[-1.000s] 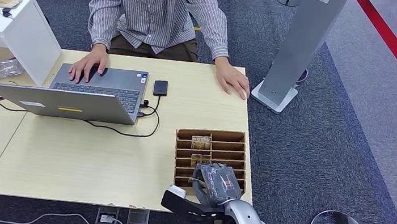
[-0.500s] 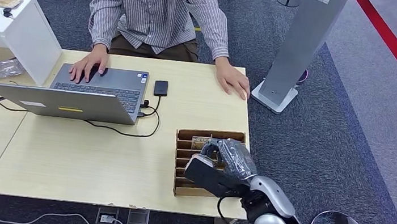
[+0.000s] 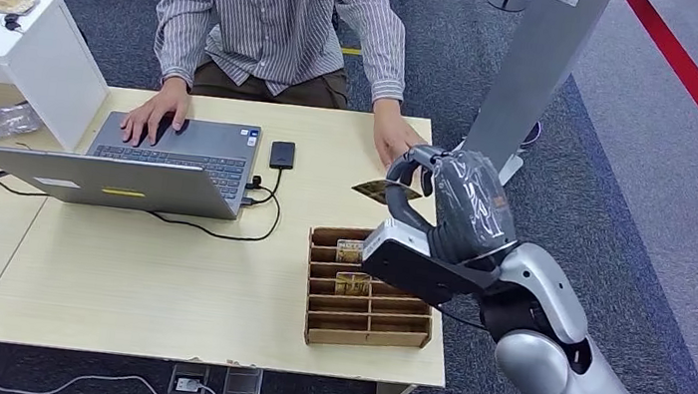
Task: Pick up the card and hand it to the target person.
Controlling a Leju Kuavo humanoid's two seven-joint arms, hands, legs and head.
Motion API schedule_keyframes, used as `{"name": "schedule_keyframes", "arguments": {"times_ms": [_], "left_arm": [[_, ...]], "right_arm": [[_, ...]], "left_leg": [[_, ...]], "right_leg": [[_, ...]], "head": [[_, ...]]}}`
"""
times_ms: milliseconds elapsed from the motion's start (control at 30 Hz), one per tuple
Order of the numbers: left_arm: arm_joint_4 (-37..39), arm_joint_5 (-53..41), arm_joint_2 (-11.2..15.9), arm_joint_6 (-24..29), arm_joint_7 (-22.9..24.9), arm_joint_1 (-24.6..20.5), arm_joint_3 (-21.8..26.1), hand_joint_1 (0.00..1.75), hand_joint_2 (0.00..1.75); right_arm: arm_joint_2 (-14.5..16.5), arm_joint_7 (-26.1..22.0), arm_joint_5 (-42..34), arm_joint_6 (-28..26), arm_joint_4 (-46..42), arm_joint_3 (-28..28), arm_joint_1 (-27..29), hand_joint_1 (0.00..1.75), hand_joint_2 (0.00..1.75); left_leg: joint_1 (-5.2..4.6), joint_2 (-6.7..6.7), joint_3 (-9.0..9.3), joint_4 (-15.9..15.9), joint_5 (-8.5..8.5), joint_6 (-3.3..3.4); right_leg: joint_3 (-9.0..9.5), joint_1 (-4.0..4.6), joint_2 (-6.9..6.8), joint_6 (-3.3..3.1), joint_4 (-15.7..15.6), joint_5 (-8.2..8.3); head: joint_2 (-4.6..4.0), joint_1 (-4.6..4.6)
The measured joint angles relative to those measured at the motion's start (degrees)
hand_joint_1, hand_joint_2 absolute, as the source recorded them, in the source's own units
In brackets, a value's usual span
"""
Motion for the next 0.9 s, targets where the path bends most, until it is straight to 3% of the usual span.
{"name": "schedule_keyframes", "arguments": {"times_ms": [200,333,700,800,833,900], "left_arm": [[0.0,-0.7,-0.4,-0.1,-0.6,-0.3,0.0,0.0,1.75],[0.0,-1.2,-0.8,-0.3,-0.4,-0.9,-0.1,0.0,1.75],[0.0,-1.6,-0.9,-0.6,0.4,-1.6,-0.2,0.0,1.75],[0.0,-1.5,-0.9,-0.9,0.0,-1.5,-0.2,0.0,1.75],[0.0,-1.4,-0.9,-1.1,-0.2,-1.5,-0.2,0.0,1.31],[0.0,-1.4,-0.9,-1.2,-0.6,-1.4,-0.3,0.0,0.44]], "right_arm": [[3.7,-8.7,0.9,-14.4,9.8,0.3,-3.3,1.69,1.75],[6.1,-12.0,1.9,-21.4,17.3,0.9,-5.0,1.69,1.75],[11.3,-14.9,1.0,-27.7,32.5,2.3,-8.1,1.69,1.75],[12.5,-15.6,0.0,-28.4,35.5,2.9,-8.6,0.42,1.75],[12.9,-15.8,-0.5,-28.7,36.4,3.1,-8.8,0.0,1.75],[13.5,-16.2,-1.8,-29.4,38.1,3.6,-9.2,0.0,1.75]], "left_leg": [[0.0,-0.01,-0.01,0.0,0.02,0.02],[0.0,-0.03,-0.02,0.0,0.02,0.02],[0.0,-0.03,-0.03,0.0,0.02,0.02],[0.0,-0.03,-0.03,0.0,0.02,0.02],[0.0,-0.03,-0.03,0.0,0.02,0.02],[0.0,-0.03,-0.03,0.0,0.02,0.02]], "right_leg": [[0.01,0.0,-0.02,0.0,0.0,0.0],[-0.01,0.0,-0.03,0.0,0.0,0.0],[-0.02,0.0,-0.03,0.0,0.0,0.0],[-0.02,0.0,-0.03,0.0,0.0,0.0],[-0.02,0.0,-0.03,0.0,0.0,0.0],[-0.02,0.0,-0.03,0.0,0.0,0.0]], "head": [[0.01,0.05],[0.01,0.05],[0.01,0.02],[0.01,0.04],[0.01,0.04],[0.01,0.04]]}}
